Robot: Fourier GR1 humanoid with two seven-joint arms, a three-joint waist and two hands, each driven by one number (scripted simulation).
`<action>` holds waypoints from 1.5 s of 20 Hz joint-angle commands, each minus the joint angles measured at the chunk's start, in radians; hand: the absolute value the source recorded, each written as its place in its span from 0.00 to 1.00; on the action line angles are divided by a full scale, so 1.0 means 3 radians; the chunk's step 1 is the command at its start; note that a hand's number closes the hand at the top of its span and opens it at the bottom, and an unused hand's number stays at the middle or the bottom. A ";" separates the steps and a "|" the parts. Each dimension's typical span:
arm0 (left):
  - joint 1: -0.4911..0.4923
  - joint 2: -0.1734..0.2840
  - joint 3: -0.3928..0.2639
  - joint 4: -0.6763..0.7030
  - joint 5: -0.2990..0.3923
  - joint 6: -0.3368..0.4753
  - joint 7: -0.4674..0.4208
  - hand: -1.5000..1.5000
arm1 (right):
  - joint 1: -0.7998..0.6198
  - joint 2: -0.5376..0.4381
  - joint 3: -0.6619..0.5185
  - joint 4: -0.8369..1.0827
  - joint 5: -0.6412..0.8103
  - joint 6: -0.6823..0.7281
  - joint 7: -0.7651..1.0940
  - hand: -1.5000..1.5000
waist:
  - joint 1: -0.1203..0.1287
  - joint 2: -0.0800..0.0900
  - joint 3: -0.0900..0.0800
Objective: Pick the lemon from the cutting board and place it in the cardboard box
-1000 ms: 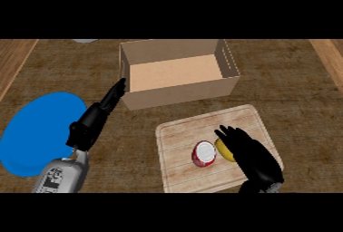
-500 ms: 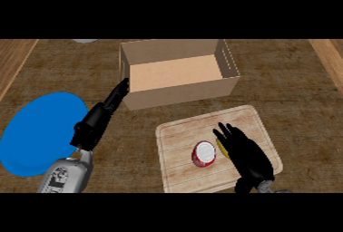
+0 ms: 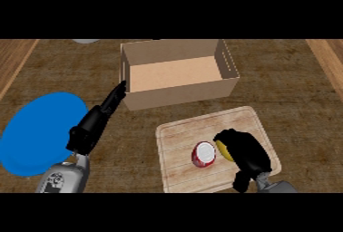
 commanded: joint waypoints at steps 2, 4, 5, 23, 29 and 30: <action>0.0027 -0.0055 -0.0011 -0.0044 -0.0030 -0.0007 -0.0018 0.50 | 0.0173 -0.0163 -0.0070 0.0028 0.0091 -0.0311 -0.0242 1.00 | -0.0013 0.0041 0.0037; -0.0054 -0.0037 -0.0014 0.0034 -0.0072 0.0005 -0.0006 0.50 | -0.0226 0.0490 0.0324 0.0277 0.0393 -0.0258 0.0259 1.00 | 0.0014 0.0046 0.0036; 0.0016 -0.0060 -0.0035 0.0012 -0.0057 0.0008 0.0008 0.50 | -0.0338 0.0588 0.0539 0.0106 0.0375 -0.0010 0.0524 1.00 | 0.0033 0.0044 0.0035; -0.0217 -0.0019 0.0156 0.0157 -0.0026 -0.0018 0.0093 0.50 | -0.1685 0.0615 0.1539 -0.0850 -0.0339 -0.0046 0.2213 1.00 | -0.0018 0.0028 0.0035; -0.0067 0.0074 0.0187 0.0107 0.0044 -0.0164 -0.0016 0.50 | -0.1707 0.0616 0.1564 -0.1609 -0.0485 0.0007 0.2667 1.00 | -0.0011 0.0032 0.0035; -0.0176 0.0067 0.0235 0.0191 0.0057 -0.0149 -0.0056 0.50 | -0.1784 0.0616 0.1470 -0.1600 -0.0402 -0.0090 0.2683 1.00 | -0.0016 0.0035 0.0035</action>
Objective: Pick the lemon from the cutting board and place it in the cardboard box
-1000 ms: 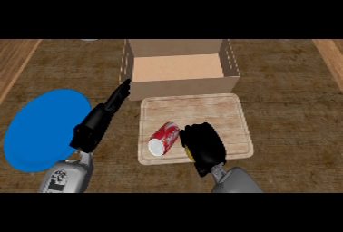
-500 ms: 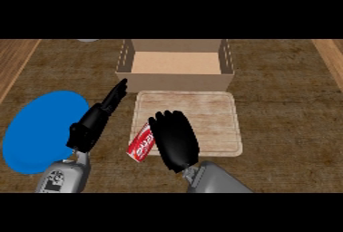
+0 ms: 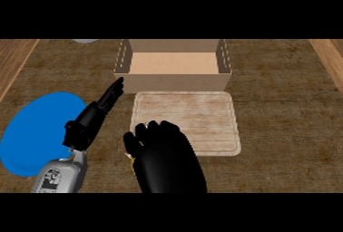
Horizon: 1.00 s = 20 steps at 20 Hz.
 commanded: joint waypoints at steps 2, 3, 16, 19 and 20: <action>0.0044 -0.0059 -0.0090 -0.0144 -0.0004 -0.0030 0.0117 0.50 | -0.0288 0.0002 -0.0095 -0.0420 -0.0173 0.0058 0.0543 1.00 | 0.0015 0.0001 0.0000; 0.0145 0.0045 0.0040 -0.0131 0.0101 -0.0114 0.0021 0.50 | -0.0241 0.0002 -0.0284 -0.0493 -0.0234 0.0153 0.0489 1.00 | 0.0012 0.0004 0.0000; -0.0074 -0.0163 -0.0088 0.0134 -0.0173 0.0089 -0.0052 0.50 | -0.1185 0.0002 -0.1101 0.0498 -0.0510 -0.0063 0.0491 1.00 | 0.0030 0.0016 -0.0001; -0.0073 -0.0143 -0.0034 0.0109 -0.0128 0.0062 -0.0079 0.50 | -0.1277 0.0002 -0.1326 0.0876 -0.0594 -0.0284 0.0134 1.00 | 0.0032 0.0017 0.0000; 0.0008 -0.0158 -0.0093 -0.0069 -0.0098 0.0018 0.0009 0.50 | -0.1358 0.0002 -0.1517 0.0865 -0.0582 -0.0173 0.0114 1.00 | 0.0032 0.0013 0.0000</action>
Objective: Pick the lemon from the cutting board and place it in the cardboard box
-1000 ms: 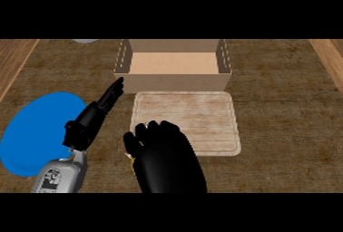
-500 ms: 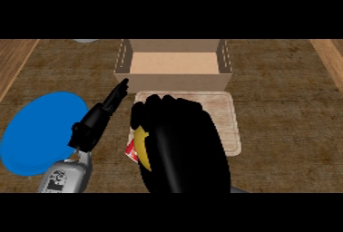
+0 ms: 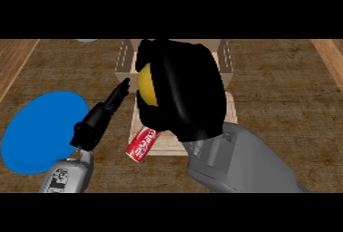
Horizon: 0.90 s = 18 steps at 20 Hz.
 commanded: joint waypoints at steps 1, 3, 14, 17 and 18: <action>0.0044 0.0074 0.0026 -0.0088 0.0036 -0.0094 0.0059 0.50 | -0.0286 0.0001 -0.0347 0.0601 -0.0098 -0.0221 -0.0381 1.00 | 0.0017 0.0004 0.0000; 0.0008 0.0023 0.0034 0.0039 -0.0025 -0.0011 -0.0038 0.50 | -0.0465 0.0001 -0.0236 0.0792 -0.0194 -0.0389 -0.0173 1.00 | 0.0015 0.0003 -0.0001; -0.0101 -0.0039 0.0018 0.0125 -0.0055 -0.0008 0.0009 0.50 | -0.0818 -0.0053 -0.0754 0.2162 0.0077 -0.0722 -0.1005 1.00 | 0.0011 0.0013 0.0000; 0.0085 -0.0063 -0.0072 -0.0115 -0.0100 0.0018 0.0031 0.50 | -0.0873 -0.0002 -0.0793 0.2676 0.0120 -0.1039 -0.1199 1.00 | 0.0046 0.0015 0.0000; 0.0069 0.0102 0.0074 0.0034 0.0080 -0.0209 -0.0133 0.50 | -0.0834 0.0000 -0.0611 0.2856 0.0097 -0.1267 -0.1157 1.00 | 0.0085 0.0030 -0.0002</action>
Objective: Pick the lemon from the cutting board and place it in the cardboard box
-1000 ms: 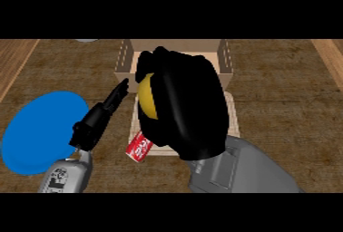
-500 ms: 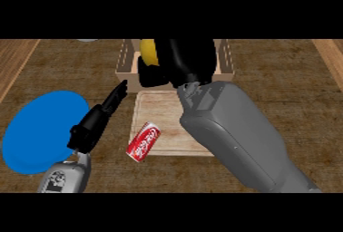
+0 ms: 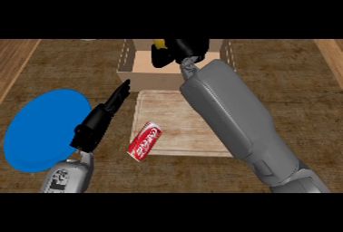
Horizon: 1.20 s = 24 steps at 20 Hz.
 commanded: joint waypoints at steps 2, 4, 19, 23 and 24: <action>-0.0059 0.0030 0.0060 0.0025 0.0071 -0.0071 0.0027 0.50 | -0.0233 0.0013 0.0040 0.0882 -0.0031 -0.0457 -0.0168 1.00 | 0.0056 0.0015 -0.0001; -0.0060 0.0021 0.0034 -0.0229 0.0101 -0.0086 0.0222 0.50 | -0.0126 0.0014 0.0112 0.0958 -0.0116 -0.0482 -0.0251 1.00 | 0.0038 0.0000 0.0001; -0.0037 -0.0064 -0.0083 -0.0049 -0.0064 -0.0004 0.0017 0.50 | 0.0003 0.0014 -0.0665 0.1556 -0.1522 -0.1265 -0.1463 0.00 | 0.0108 0.0042 0.0006; -0.0142 -0.0080 -0.0001 0.0041 -0.0020 0.0018 0.0100 0.50 | -0.0004 0.0014 -0.1080 0.1300 -0.1961 -0.1489 -0.1730 0.00 | 0.0053 0.0033 0.0008; -0.0164 0.0000 0.0054 0.0033 -0.0006 -0.0023 0.0042 0.50 | 0.0094 0.0014 -0.1188 0.1207 -0.2093 -0.1421 -0.1937 0.00 | 0.0022 0.0027 0.0009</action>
